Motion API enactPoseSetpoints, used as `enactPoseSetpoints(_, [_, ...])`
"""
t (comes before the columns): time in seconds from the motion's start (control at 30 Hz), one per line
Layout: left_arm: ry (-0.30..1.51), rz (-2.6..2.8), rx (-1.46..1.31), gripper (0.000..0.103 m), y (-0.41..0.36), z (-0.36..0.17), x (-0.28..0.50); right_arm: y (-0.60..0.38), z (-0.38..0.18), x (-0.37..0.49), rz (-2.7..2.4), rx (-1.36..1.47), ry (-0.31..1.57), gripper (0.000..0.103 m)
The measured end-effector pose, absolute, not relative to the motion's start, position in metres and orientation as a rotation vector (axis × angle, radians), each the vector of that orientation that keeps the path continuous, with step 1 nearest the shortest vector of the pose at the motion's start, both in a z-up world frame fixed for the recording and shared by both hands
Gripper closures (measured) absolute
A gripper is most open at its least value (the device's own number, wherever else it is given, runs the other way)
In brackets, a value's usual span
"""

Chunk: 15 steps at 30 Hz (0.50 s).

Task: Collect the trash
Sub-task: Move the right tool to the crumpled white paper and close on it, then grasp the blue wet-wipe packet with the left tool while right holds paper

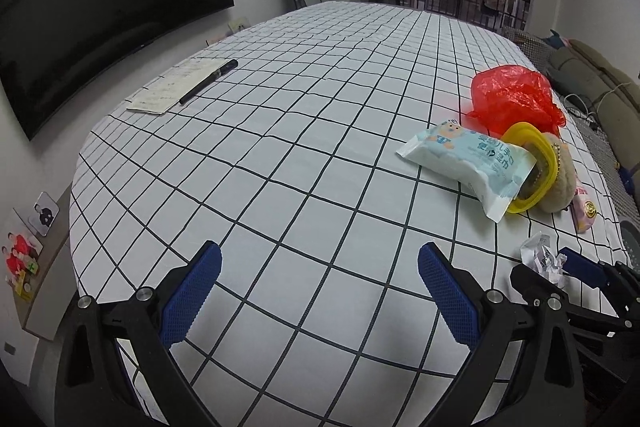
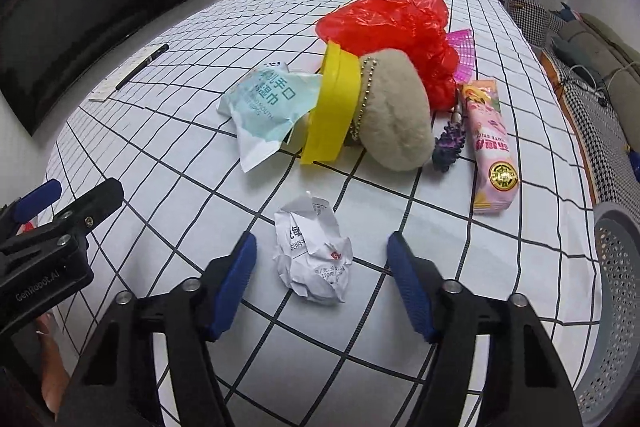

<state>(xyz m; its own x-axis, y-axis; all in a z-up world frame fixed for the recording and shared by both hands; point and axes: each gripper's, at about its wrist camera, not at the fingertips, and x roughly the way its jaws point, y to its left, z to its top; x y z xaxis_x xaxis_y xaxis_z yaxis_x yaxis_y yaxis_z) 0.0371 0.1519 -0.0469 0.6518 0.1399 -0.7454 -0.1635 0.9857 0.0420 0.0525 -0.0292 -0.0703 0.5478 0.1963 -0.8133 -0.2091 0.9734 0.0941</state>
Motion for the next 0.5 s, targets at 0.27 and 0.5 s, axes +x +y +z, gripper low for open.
enactPoseSetpoints(0.27, [0.855,0.145,-0.037,0.006,0.142,-0.047,0.040,-0.034,-0.064,0.043,0.247,-0.007,0.928,0.071])
enactPoseSetpoints(0.5, [0.874,0.092,-0.057,0.006,0.125,-0.045,0.055,-0.062,-0.054,0.028,0.234,0.064,0.902,0.071])
